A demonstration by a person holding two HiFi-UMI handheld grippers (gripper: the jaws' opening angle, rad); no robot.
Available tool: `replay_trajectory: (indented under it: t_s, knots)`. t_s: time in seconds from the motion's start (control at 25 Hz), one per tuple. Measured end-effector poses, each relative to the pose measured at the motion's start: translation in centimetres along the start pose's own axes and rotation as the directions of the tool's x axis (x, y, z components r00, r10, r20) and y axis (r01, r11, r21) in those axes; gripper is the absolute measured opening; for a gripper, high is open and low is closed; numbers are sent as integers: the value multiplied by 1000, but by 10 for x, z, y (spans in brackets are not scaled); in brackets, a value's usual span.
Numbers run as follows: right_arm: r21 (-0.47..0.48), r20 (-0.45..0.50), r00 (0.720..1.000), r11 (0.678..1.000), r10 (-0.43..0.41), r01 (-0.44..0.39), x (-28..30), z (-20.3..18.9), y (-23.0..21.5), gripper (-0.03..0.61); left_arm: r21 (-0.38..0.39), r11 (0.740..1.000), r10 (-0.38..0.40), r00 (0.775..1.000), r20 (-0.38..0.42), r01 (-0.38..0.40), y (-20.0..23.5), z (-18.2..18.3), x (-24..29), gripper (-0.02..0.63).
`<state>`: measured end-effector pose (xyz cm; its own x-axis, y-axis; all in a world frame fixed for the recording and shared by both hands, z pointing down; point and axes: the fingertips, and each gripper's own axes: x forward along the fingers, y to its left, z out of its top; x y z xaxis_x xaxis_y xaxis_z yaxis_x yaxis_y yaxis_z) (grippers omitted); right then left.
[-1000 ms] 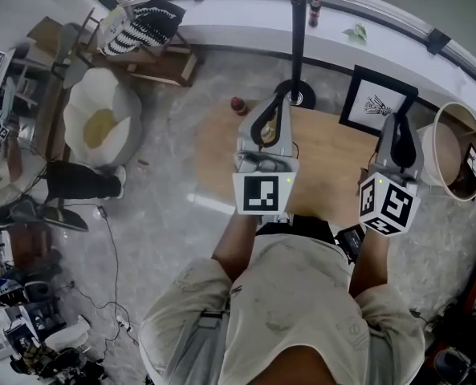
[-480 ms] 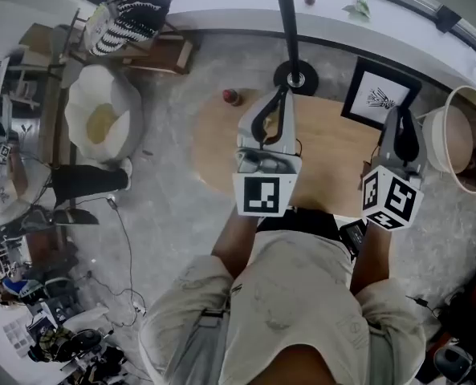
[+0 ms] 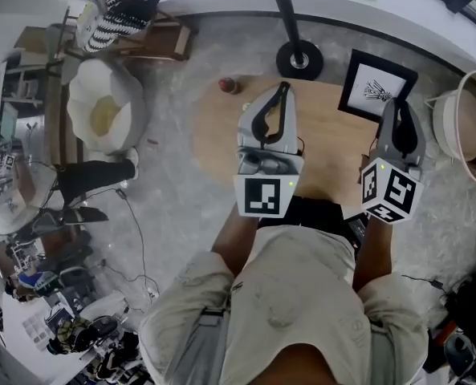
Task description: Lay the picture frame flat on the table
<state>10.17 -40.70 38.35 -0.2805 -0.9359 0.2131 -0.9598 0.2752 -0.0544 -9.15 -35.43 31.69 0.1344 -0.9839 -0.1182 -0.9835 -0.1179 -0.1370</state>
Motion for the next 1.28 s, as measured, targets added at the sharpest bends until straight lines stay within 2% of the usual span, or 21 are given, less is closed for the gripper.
replay_trajectory:
  t_s: [0.32, 0.72, 1.28]
  knots:
    - [8, -97, 995, 1000, -4, 5, 27, -49, -18, 71, -20, 1000, -12, 1000, -21, 12, -16, -40, 16, 5]
    - [16, -208, 977, 999, 32, -30, 63, -104, -6, 71, -30, 1000, -5, 998, -70, 3, -11, -82, 32, 5]
    - [39, -343, 939, 999, 34, -22, 92, -182, -11, 71, -66, 998, -14, 991, -135, 5, -13, -141, 43, 5]
